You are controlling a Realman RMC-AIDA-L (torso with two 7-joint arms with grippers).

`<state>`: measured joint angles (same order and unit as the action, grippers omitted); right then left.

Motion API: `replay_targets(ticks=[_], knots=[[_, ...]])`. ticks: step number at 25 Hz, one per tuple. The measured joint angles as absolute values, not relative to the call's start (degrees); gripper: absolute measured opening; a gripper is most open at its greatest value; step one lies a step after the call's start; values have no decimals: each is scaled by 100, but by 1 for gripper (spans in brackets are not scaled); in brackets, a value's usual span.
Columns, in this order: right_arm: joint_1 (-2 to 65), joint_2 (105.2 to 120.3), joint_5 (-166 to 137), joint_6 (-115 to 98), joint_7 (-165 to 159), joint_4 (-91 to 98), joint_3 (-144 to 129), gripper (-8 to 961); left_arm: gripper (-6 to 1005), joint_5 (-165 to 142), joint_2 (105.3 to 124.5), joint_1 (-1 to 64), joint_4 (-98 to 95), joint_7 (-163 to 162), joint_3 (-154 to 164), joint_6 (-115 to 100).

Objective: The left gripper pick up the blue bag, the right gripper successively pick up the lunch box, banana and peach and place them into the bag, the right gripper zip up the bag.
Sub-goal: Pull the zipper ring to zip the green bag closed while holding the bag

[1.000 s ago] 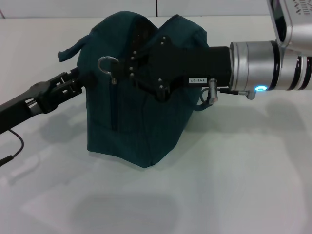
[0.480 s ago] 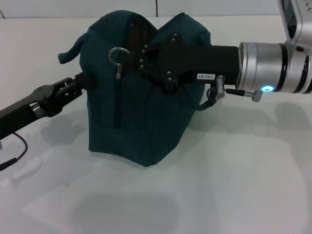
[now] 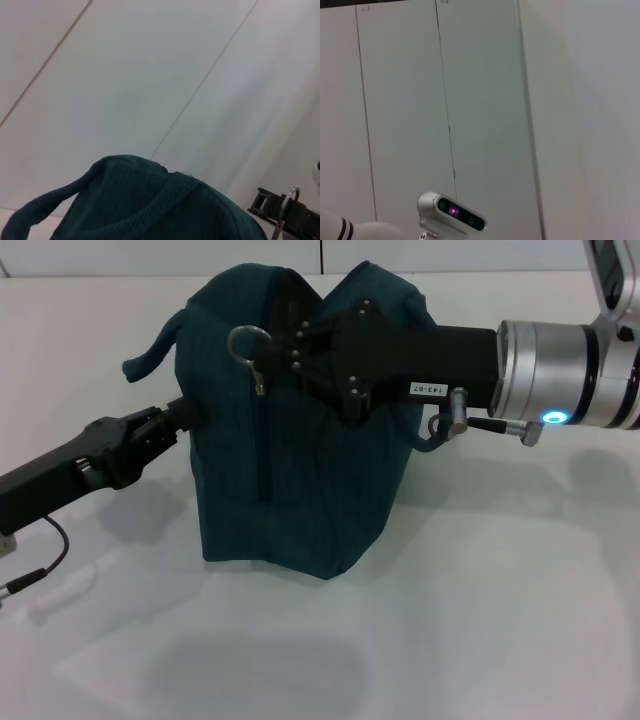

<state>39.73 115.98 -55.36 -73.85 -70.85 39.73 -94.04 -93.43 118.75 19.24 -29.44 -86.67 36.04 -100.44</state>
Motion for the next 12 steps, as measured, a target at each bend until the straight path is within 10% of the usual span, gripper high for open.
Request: replay_targets(ticks=[12], knots=[[3841, 11557, -5306, -7611, -7169, 3948, -9129, 57, 39, -9385, 11865, 1922, -2945, -8638, 3707, -10065]])
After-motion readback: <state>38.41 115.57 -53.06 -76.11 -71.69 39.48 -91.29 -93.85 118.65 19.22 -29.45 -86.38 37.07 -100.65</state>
